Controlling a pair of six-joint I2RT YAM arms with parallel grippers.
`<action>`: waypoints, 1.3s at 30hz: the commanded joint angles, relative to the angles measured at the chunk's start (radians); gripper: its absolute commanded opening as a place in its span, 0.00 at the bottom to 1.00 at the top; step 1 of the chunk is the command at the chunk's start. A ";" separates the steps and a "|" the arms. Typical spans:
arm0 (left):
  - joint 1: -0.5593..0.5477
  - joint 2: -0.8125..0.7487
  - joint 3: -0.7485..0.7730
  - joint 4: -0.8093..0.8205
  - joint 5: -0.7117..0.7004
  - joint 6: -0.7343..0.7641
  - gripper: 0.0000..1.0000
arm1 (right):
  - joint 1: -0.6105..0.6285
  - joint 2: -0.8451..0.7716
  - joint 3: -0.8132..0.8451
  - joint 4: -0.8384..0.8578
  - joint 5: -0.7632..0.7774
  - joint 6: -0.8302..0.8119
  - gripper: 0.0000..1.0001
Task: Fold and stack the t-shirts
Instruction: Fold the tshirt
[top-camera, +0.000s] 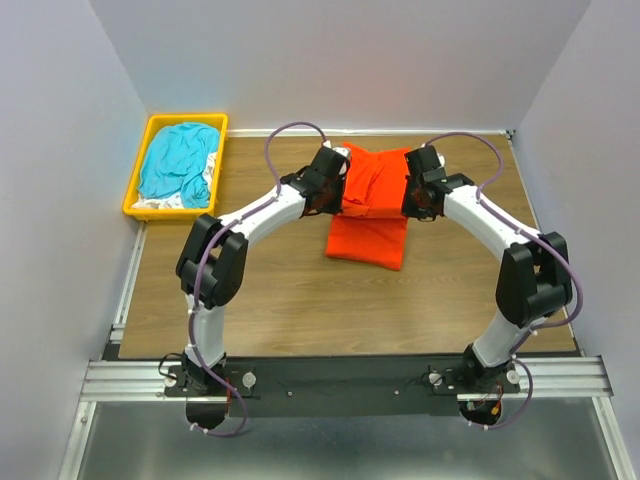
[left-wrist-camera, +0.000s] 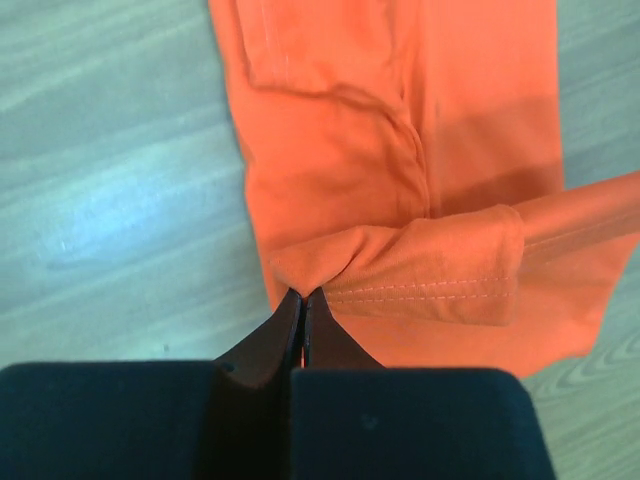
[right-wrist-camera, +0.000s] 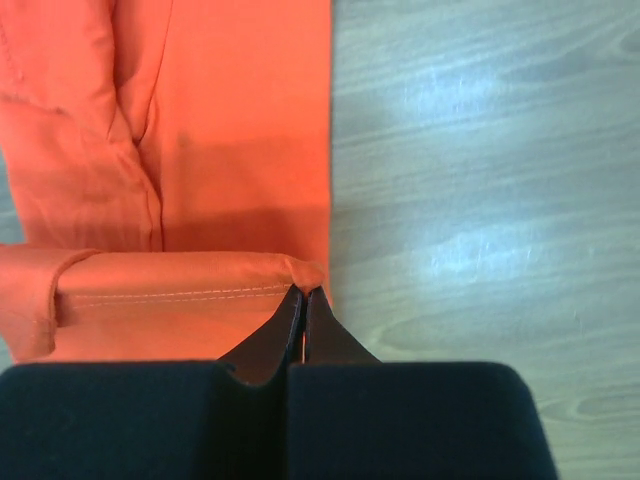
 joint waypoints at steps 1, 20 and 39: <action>0.036 0.057 0.054 0.016 -0.009 0.045 0.00 | -0.028 0.047 0.041 0.018 0.030 -0.055 0.01; 0.072 0.217 0.134 0.068 -0.037 0.014 0.00 | -0.063 0.239 0.084 0.127 0.027 -0.087 0.03; 0.013 -0.156 -0.225 0.163 -0.015 -0.036 0.31 | 0.000 0.027 -0.043 0.240 -0.299 -0.049 0.21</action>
